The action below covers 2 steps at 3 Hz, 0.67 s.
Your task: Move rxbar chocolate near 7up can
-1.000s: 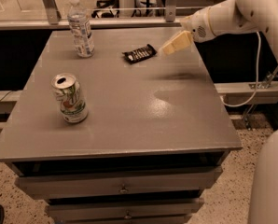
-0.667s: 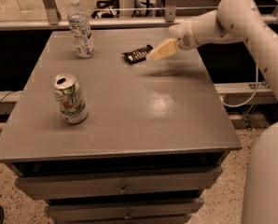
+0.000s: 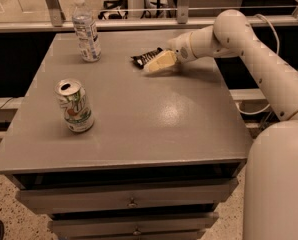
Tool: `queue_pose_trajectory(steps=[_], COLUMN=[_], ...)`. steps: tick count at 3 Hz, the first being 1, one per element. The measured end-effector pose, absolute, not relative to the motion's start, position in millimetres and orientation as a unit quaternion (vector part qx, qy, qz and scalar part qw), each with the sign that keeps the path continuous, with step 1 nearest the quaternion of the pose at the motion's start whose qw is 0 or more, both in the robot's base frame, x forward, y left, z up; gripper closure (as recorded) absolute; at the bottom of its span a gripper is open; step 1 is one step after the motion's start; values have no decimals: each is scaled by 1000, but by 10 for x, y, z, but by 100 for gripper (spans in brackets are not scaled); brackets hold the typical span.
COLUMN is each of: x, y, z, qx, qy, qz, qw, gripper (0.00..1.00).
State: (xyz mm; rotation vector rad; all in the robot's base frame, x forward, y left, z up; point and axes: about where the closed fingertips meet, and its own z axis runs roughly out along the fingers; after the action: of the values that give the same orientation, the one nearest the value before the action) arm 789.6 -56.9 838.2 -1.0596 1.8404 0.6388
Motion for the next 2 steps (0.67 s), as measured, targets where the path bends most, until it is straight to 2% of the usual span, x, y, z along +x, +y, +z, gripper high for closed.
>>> queue_pose_trajectory(steps=[2], x=[8013], y=[-692], z=[8418], qx=[-403], qy=[754], qz=[260], qw=[448], gripper=[46])
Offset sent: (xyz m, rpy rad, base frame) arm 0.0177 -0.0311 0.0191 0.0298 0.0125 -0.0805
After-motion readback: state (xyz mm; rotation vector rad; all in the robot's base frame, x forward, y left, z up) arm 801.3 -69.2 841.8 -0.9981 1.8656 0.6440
